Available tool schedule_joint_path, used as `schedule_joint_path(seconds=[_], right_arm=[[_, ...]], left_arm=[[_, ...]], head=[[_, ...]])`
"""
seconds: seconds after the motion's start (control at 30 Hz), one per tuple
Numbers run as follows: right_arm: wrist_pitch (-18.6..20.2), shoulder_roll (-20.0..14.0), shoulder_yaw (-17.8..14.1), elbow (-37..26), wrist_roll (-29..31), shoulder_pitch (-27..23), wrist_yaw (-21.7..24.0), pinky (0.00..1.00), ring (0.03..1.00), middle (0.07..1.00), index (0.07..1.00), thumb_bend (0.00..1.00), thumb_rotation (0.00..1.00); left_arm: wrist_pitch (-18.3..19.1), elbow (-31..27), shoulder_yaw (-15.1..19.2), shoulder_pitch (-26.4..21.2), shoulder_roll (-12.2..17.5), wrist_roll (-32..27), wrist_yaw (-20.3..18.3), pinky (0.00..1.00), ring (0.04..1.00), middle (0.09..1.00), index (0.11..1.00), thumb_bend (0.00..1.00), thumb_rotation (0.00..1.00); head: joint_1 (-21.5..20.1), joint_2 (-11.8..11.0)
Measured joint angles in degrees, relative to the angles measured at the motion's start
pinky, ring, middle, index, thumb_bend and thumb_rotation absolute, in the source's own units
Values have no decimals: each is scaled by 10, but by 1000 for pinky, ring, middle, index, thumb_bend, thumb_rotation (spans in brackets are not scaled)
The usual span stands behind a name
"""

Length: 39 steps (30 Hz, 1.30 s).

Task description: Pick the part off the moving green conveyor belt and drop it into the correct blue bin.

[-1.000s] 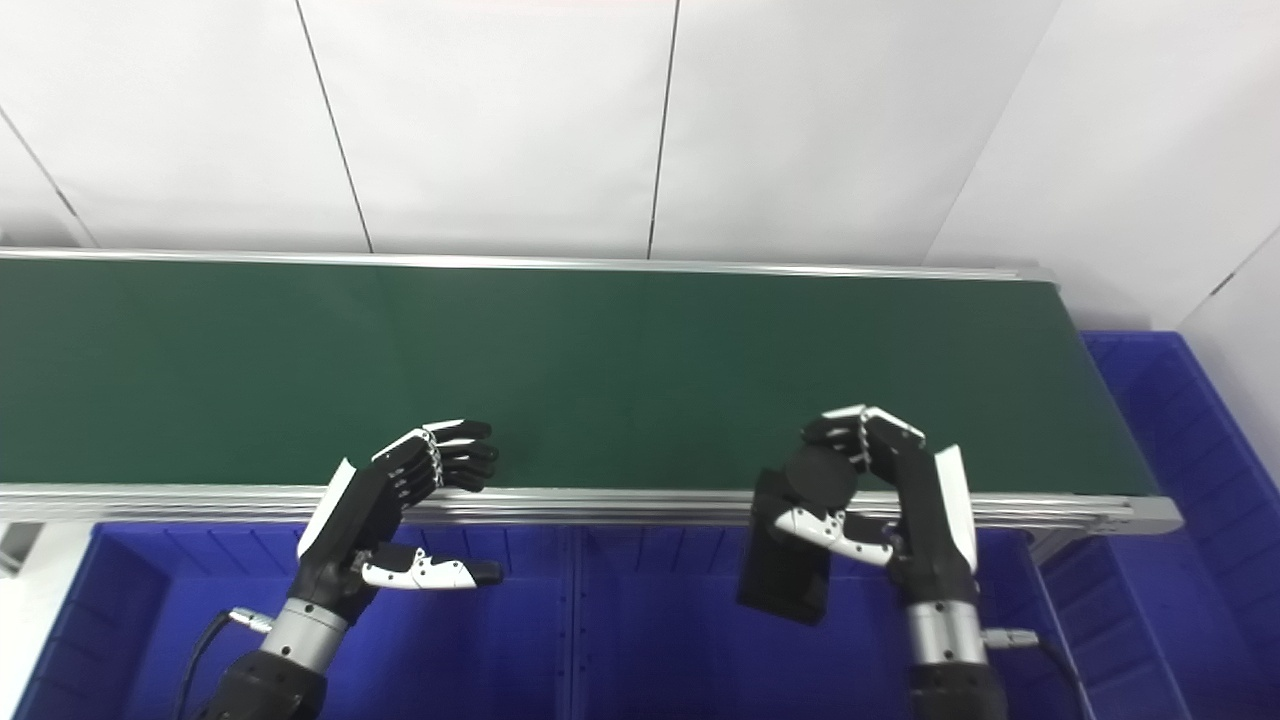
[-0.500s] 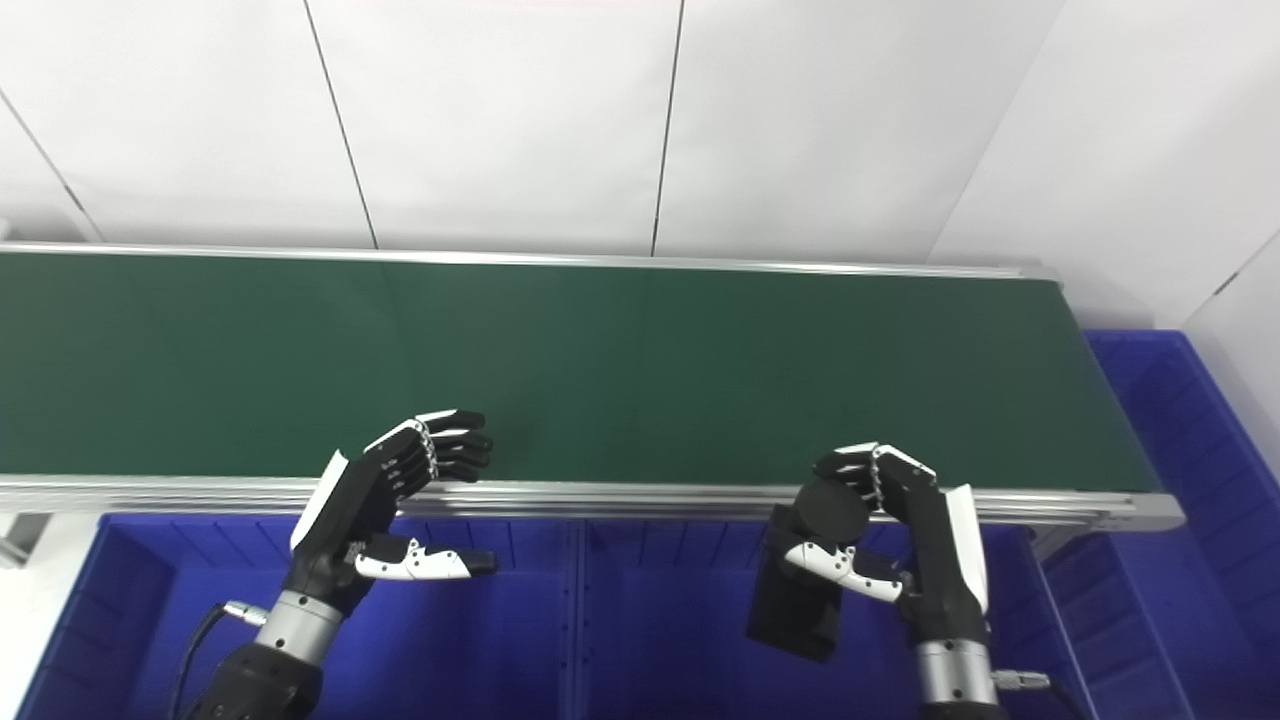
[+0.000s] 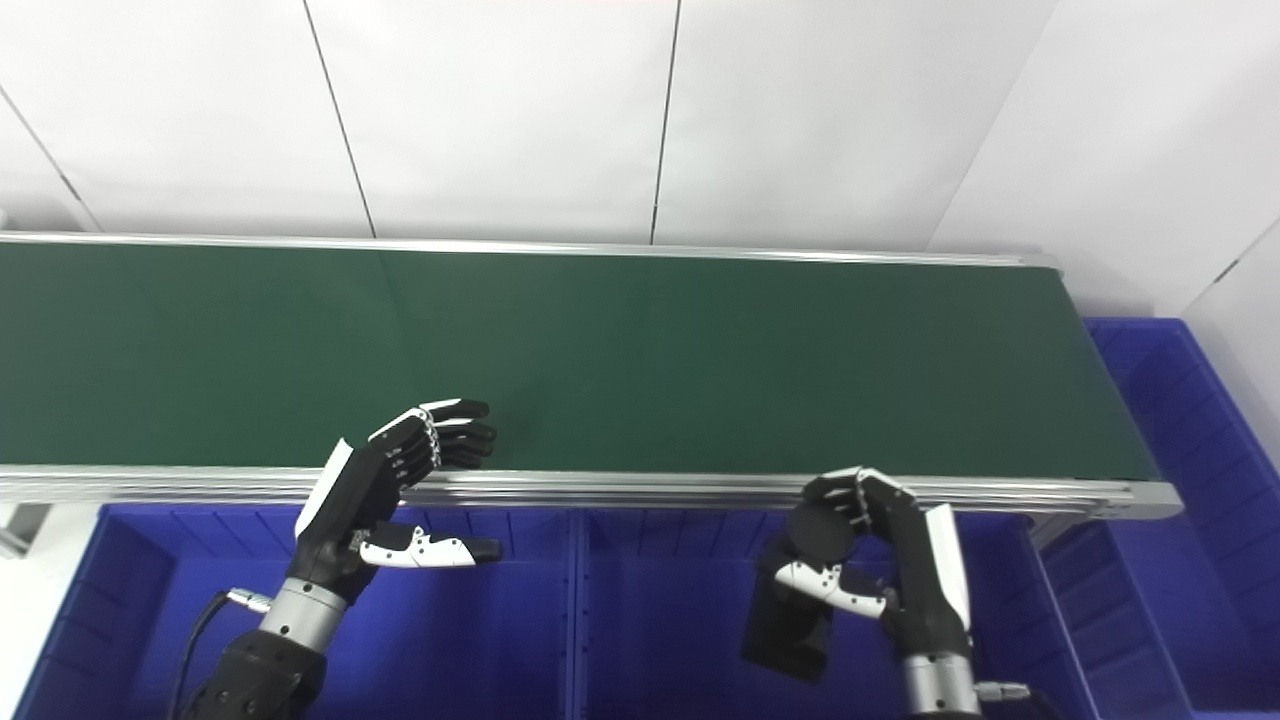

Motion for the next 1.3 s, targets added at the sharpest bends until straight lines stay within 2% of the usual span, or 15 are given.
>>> schedule_joint_path(seconds=[0.03,0.07,0.1,0.13,0.2,0.27,0.37,1.03,1.3], right_arm=[[0,0,1,2,4,0,1,369,451,469,510,529,4],[0,0,3,4,8,0,3,422,504,558,585,722,118],[0,-1,4,7,11,0,4,449,531,604,624,821,177],[0,-2,5,8,13,1,6,515,603,679,683,914,264],[1,-5,8,8,19,2,15,595,692,761,742,983,339],[2,-9,10,-2,23,5,23,636,744,817,772,999,381],[2,-16,12,-12,35,6,31,646,753,833,781,1000,389],[2,-20,17,-12,47,8,39,629,748,821,794,1000,384],[2,-16,41,-53,84,5,61,644,748,846,826,1000,381]], left_arm=[[0,0,0,0,0,0,0,626,659,683,730,844,17],[0,0,0,0,0,0,0,626,660,683,730,841,17],[0,0,0,0,0,0,0,625,660,683,730,840,17],[0,0,0,0,0,0,0,625,661,686,731,838,26],[0,0,0,0,0,1,0,624,660,687,732,838,30],[0,0,0,0,0,1,0,624,658,684,730,840,28],[0,0,0,0,0,0,0,627,659,684,730,841,24],[-1,4,1,0,0,0,0,627,655,682,732,840,23],[-3,6,1,0,0,2,0,615,653,680,729,847,42]], head=[[1,-2],[1,-2],[2,-2],[2,-1],[0,0],[0,0],[3,-2],[9,-11],[32,-17]])
